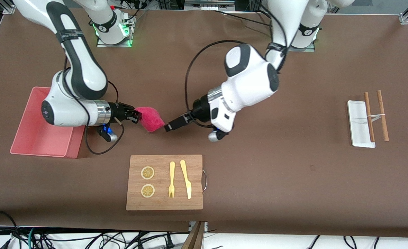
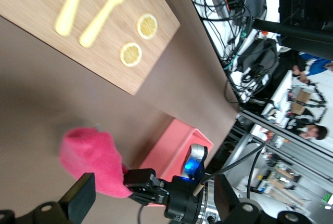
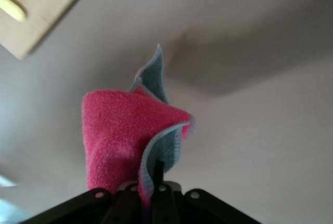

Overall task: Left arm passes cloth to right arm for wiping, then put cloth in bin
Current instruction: 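Release the cloth with the left gripper and withdraw it to rest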

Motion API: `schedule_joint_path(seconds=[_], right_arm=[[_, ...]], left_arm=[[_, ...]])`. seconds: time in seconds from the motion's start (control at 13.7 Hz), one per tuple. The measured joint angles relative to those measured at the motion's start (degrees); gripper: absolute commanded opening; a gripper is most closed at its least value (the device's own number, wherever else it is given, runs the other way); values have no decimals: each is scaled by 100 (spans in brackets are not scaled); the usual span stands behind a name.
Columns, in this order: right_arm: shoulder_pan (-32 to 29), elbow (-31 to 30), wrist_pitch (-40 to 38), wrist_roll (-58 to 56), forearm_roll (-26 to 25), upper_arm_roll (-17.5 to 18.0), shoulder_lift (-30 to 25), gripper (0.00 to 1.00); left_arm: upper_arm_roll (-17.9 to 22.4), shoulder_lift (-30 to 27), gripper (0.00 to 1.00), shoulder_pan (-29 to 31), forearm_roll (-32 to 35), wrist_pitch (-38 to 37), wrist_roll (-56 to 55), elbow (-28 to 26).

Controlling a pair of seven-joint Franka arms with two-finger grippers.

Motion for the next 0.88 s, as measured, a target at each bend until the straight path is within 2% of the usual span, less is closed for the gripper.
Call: schedule_joint_path(seconds=[0.22,0.44,0.58,0.73,0.88], right_arm=[[52,12,155,7,-867,565,-1,0],[188,16,466,229,-1006,923,11,0],[309,16,717,523,-1093,1105,72,0],[524,15,882,784,-1382,1189,226,0],[725,12,947,939,-1642,1203,432,0]], left_arm=[[37,-799,100,759,1164,-1603,26,-267],[63,-1569,100,1586,1747,-3390,733,-611],[71,-1877,100,2348,2074,-4527,1476,-724],[68,-2066,100,2993,2828,-5269,2231,-795],[56,-2245,100,3172,3771,-5563,2709,-884]])
